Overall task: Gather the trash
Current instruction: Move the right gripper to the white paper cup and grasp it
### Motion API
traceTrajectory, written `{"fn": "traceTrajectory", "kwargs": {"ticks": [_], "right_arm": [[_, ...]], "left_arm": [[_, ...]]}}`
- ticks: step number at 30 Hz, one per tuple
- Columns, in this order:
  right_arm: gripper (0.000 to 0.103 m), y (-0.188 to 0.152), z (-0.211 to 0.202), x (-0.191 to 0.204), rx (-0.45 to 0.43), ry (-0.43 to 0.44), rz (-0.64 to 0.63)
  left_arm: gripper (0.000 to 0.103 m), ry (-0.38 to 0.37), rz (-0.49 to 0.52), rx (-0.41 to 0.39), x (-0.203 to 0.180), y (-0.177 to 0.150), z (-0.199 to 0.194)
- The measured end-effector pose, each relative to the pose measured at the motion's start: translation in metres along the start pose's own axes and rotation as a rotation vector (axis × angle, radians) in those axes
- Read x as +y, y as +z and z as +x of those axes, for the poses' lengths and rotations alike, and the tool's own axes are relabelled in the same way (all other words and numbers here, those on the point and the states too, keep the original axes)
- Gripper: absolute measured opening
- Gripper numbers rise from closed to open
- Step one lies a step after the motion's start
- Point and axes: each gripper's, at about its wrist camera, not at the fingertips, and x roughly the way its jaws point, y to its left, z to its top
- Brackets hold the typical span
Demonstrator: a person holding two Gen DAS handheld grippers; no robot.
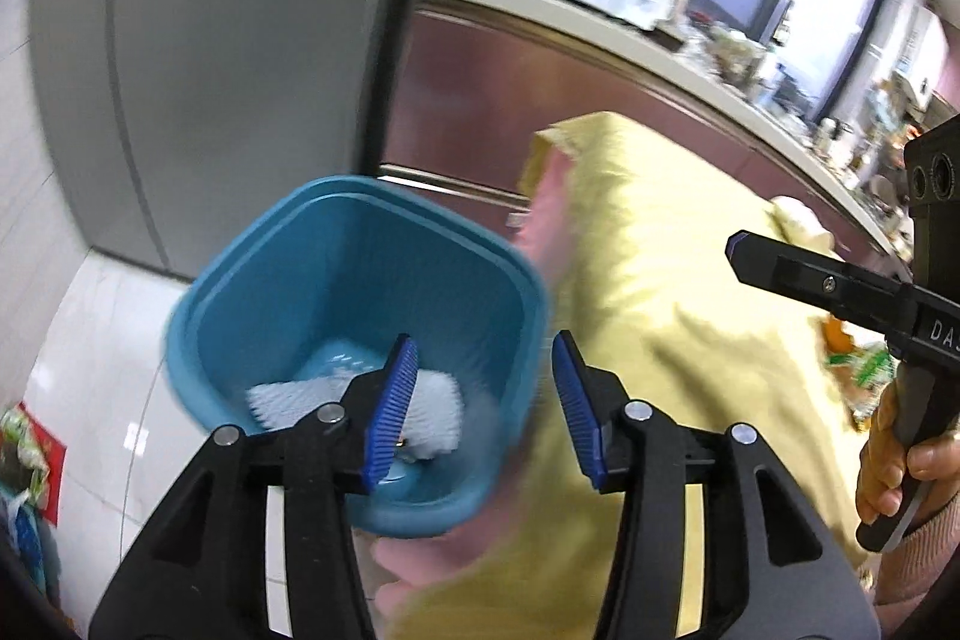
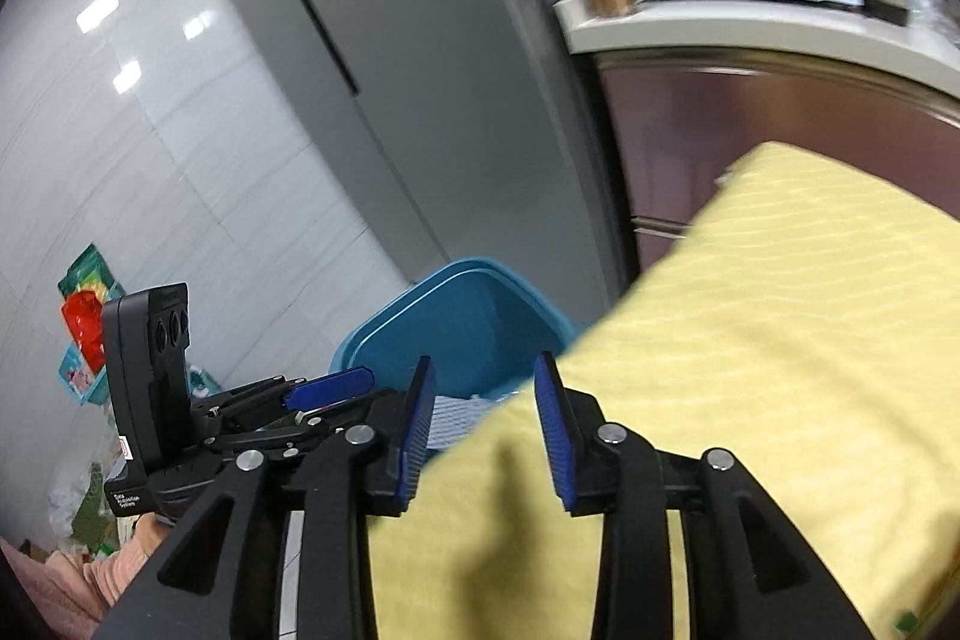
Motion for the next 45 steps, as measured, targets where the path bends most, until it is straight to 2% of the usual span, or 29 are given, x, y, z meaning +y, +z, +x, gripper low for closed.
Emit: {"fn": "traceTrajectory", "kwargs": {"ticks": [5, 7, 11, 17, 20, 21, 26, 32, 34, 38, 45], "right_arm": [[0.034, -0.009, -0.054, -0.027, -0.065, -0.072, 0.028], [0.038, -0.013, -0.073, -0.038, -0.086, -0.102, 0.040], [0.040, -0.017, -0.110, -0.061, -0.127, -0.178, 0.057], [0.051, -0.013, -0.151, -0.102, -0.179, -0.286, 0.103], [0.055, -0.014, -0.167, -0.120, -0.183, -0.329, 0.125], [0.059, -0.012, -0.171, -0.130, -0.176, -0.351, 0.143], [0.063, 0.002, -0.176, -0.179, -0.127, -0.402, 0.224], [0.070, 0.024, -0.157, -0.222, -0.053, -0.433, 0.327], [0.073, 0.029, -0.148, -0.233, -0.018, -0.421, 0.350], [0.074, 0.036, -0.130, -0.248, 0.026, -0.437, 0.398], [0.079, 0.037, -0.101, -0.271, 0.107, -0.497, 0.488]], "left_arm": [[0.048, -0.094, 0.099, 0.005, -0.054, 0.000, 0.003], [0.048, -0.128, 0.137, 0.009, -0.075, -0.001, 0.004], [0.048, -0.191, 0.201, 0.022, -0.116, 0.000, 0.010], [0.051, -0.293, 0.289, 0.048, -0.181, 0.006, 0.028], [0.052, -0.329, 0.331, 0.062, -0.212, 0.007, 0.036], [0.053, -0.344, 0.349, 0.069, -0.225, 0.007, 0.039], [0.056, -0.397, 0.401, 0.097, -0.264, 0.012, 0.055], [0.058, -0.451, 0.404, 0.157, -0.285, 0.020, 0.079], [0.058, -0.469, 0.401, 0.177, -0.289, 0.022, 0.086], [0.059, -0.475, 0.411, 0.206, -0.298, 0.024, 0.097], [0.063, -0.506, 0.423, 0.252, -0.310, 0.027, 0.111]]}}
